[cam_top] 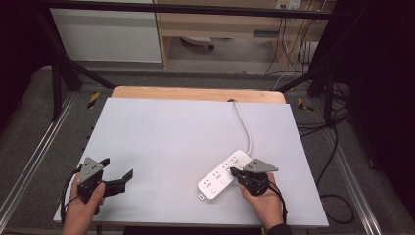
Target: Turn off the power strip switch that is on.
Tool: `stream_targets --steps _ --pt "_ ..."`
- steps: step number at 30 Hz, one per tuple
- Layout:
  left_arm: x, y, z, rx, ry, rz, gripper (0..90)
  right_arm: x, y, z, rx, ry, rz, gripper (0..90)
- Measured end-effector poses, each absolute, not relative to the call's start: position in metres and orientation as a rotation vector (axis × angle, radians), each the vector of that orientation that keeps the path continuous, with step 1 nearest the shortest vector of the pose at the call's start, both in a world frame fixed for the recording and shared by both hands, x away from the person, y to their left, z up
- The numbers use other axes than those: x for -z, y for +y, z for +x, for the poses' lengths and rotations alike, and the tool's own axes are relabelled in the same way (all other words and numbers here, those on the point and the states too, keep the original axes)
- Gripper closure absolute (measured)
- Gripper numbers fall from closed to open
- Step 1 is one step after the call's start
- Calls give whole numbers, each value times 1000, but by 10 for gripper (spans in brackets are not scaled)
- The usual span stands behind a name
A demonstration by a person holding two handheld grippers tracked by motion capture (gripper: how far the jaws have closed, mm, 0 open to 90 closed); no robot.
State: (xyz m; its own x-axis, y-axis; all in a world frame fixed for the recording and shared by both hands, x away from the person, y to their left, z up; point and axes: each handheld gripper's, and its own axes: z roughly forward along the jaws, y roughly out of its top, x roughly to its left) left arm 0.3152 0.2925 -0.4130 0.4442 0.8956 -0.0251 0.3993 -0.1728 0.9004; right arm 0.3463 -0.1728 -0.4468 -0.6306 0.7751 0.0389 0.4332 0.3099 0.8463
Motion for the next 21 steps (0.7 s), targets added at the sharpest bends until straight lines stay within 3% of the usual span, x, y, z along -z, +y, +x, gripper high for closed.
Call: stream_targets --steps 21 --pt "413 293 316 -668 1115 1767 61 446 -173 347 -1250 2214 1088 900"
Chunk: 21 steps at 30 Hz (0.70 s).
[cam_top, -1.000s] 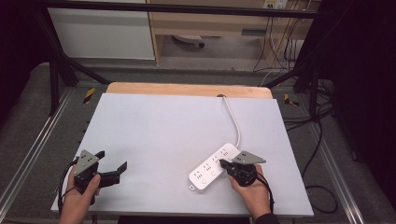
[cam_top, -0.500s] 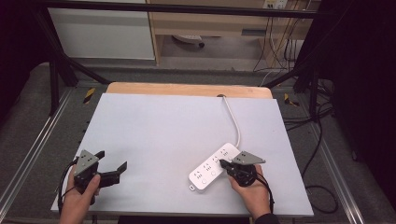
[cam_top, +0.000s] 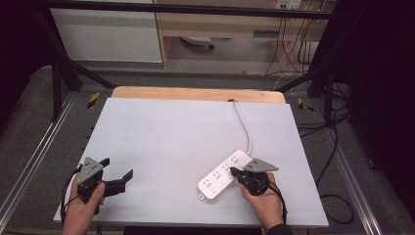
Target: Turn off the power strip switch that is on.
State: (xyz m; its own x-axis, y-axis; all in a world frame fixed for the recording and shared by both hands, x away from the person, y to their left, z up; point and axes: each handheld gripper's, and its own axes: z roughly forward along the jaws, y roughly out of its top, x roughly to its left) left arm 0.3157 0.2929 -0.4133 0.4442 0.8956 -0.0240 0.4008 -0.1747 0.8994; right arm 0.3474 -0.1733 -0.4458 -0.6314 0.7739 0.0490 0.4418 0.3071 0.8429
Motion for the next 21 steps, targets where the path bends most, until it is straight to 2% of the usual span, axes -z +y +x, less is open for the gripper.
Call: stream_targets --steps 21 --pt "413 294 316 -665 1112 1764 61 445 -167 343 -1277 2214 1035 900"
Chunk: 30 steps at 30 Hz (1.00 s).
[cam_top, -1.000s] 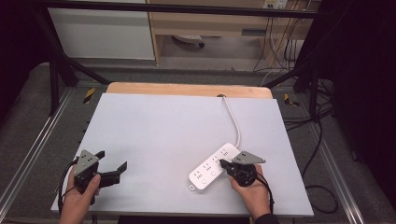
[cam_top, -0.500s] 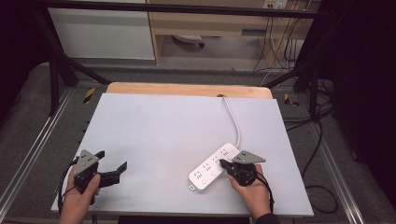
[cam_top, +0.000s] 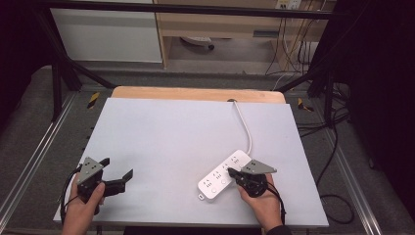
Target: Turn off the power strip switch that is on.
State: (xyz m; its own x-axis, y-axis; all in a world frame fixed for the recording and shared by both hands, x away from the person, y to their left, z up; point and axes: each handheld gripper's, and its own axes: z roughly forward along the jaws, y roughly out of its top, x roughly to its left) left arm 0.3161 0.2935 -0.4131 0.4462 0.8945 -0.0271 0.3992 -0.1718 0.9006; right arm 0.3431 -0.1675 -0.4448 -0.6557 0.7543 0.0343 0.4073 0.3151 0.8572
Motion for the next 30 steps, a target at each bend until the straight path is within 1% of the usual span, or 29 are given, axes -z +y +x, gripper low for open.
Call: stream_targets --steps 13,15,20,30 --pt "413 294 316 -665 1112 1765 60 440 -175 343 -1322 2166 1064 900" --pt "413 294 316 -665 1113 1764 61 440 -176 343 -1327 2165 1070 873" --pt "413 294 316 -665 1112 1764 60 438 -178 343 -1344 2144 1083 842" --pt "413 294 316 -665 1113 1764 61 432 -184 343 -1365 2097 1112 687"
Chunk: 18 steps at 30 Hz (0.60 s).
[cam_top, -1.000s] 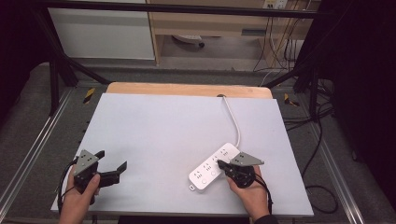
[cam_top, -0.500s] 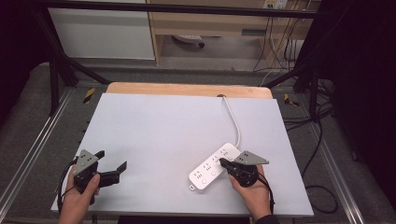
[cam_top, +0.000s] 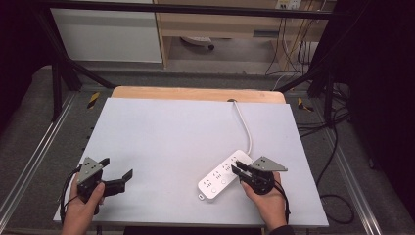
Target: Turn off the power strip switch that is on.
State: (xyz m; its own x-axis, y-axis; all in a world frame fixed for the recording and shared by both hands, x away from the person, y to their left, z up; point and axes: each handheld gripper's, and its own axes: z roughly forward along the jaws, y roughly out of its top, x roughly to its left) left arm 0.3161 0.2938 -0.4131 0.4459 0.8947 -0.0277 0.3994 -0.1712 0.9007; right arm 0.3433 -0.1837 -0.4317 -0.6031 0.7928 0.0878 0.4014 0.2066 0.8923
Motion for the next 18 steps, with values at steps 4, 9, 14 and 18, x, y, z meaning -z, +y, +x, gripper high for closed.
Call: stream_targets --steps 4,9,14,18 --pt "413 294 316 -665 1112 1764 60 429 -188 344 -1367 2061 1140 584" --pt "413 294 316 -664 1113 1764 60 425 -193 344 -1364 2023 1171 481" --pt "413 294 316 -665 1115 1762 60 422 -199 345 -1365 1991 1193 387" --pt "413 294 316 -666 1116 1762 60 420 -204 344 -1361 1974 1206 324"
